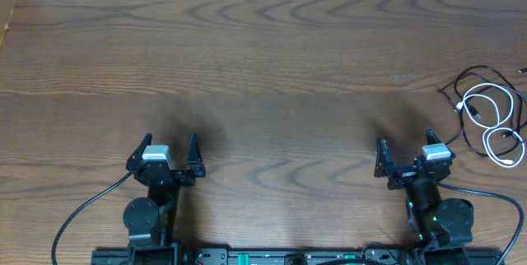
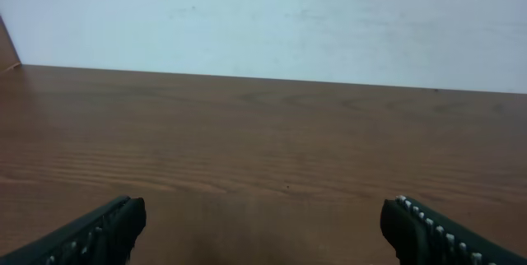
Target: Untangle cables
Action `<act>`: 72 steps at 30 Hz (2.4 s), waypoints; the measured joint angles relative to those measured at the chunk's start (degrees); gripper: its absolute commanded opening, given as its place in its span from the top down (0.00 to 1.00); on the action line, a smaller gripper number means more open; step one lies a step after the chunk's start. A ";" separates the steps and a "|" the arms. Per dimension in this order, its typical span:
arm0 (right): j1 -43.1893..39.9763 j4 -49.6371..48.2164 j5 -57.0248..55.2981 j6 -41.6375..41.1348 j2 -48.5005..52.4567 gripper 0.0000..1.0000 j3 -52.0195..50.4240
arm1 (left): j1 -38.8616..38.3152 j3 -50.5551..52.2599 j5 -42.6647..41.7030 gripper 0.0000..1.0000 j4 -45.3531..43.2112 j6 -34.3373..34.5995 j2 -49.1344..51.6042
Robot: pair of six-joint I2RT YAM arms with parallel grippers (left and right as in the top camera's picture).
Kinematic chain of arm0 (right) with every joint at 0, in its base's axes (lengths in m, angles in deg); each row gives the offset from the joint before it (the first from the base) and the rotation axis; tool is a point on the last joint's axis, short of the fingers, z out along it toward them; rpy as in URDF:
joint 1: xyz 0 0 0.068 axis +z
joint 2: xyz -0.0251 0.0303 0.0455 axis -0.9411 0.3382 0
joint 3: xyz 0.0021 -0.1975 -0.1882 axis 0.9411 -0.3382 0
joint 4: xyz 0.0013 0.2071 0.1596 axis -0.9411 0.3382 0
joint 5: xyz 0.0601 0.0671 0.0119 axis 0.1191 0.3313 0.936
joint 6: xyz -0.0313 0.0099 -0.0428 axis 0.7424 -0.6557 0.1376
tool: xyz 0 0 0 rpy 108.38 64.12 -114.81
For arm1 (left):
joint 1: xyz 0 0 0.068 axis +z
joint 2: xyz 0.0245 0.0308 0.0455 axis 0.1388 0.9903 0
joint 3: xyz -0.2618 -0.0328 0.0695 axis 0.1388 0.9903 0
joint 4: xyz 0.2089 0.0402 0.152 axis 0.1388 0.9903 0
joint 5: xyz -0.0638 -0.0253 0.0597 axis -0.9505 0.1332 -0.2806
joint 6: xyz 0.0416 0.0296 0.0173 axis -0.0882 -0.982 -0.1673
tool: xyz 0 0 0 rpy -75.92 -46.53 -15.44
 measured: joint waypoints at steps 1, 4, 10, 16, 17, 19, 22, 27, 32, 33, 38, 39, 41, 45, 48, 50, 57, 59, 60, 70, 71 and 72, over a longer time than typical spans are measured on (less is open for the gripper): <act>0.00 0.02 0.02 0.02 0.00 0.01 0.00 | 0.00 0.00 0.02 0.04 0.00 0.00 0.00; 0.02 0.00 0.02 0.02 0.00 0.01 0.00 | 0.00 0.00 0.13 0.04 0.02 0.00 0.00; 0.02 0.02 0.02 0.00 0.00 0.01 0.00 | 0.00 0.00 0.13 0.04 0.04 0.00 0.00; 0.00 0.00 0.02 0.02 0.00 0.01 0.00 | 0.00 -0.02 0.13 0.04 0.04 0.00 0.00; 0.00 0.00 0.02 0.02 0.00 0.01 0.00 | 0.00 -0.02 0.13 0.04 0.04 0.00 0.00; 0.00 0.02 0.02 0.02 0.00 0.01 0.00 | 0.00 0.00 0.13 0.04 0.04 0.00 0.00; 0.02 0.00 0.00 0.00 0.00 0.01 0.00 | 0.00 -0.02 0.13 0.04 0.04 0.00 0.00; 0.00 0.00 0.02 0.02 0.00 0.01 0.00 | 0.00 -0.02 0.13 0.04 0.04 0.00 0.00; 0.02 0.00 0.02 0.02 0.00 0.01 0.00 | -0.68 -0.02 0.15 0.04 0.04 0.00 0.00; 0.02 0.00 0.02 0.00 0.00 0.01 0.00 | -0.83 -0.02 0.15 0.04 0.04 0.00 0.00; 0.00 0.02 0.00 0.02 0.00 0.01 0.00 | -0.94 -0.02 0.15 0.04 0.04 0.00 0.00; 0.00 0.00 0.02 0.02 0.00 0.01 0.00 | -1.01 -0.02 0.15 0.04 0.04 0.00 0.00; 0.02 0.00 0.02 0.02 0.00 0.01 0.00 | -1.31 -0.02 0.15 0.04 0.07 0.00 0.00; 0.02 0.00 0.02 0.02 0.00 0.01 0.00 | -2.56 -0.02 0.17 0.04 0.07 0.00 0.00; 0.02 0.00 0.00 0.02 0.00 0.01 0.00 | -3.91 -0.02 0.17 0.04 0.04 0.00 0.00; 0.00 0.00 0.02 0.02 0.00 0.01 0.00 | -4.81 -0.02 0.15 0.04 0.07 0.00 0.00; 0.00 0.02 0.00 0.02 0.00 0.01 0.00 | -6.54 -0.02 0.15 0.04 0.04 0.00 0.00; 0.02 0.02 0.02 0.02 0.00 0.01 0.00 | -6.78 -0.02 0.17 0.04 0.04 0.00 0.00; 0.02 0.00 0.02 0.02 0.00 0.01 0.00 | -6.80 -0.02 0.15 0.04 0.04 0.00 0.00; 0.00 0.00 0.02 0.02 0.00 0.01 0.00 | -6.80 -0.02 0.17 0.04 0.07 0.00 0.00; 0.00 0.00 0.02 0.02 0.00 0.01 0.00 | -6.80 -0.02 0.15 0.04 0.07 0.00 0.00; 0.02 0.00 0.00 0.02 0.00 0.01 0.00 | -6.80 -0.02 0.17 0.04 0.07 0.00 0.00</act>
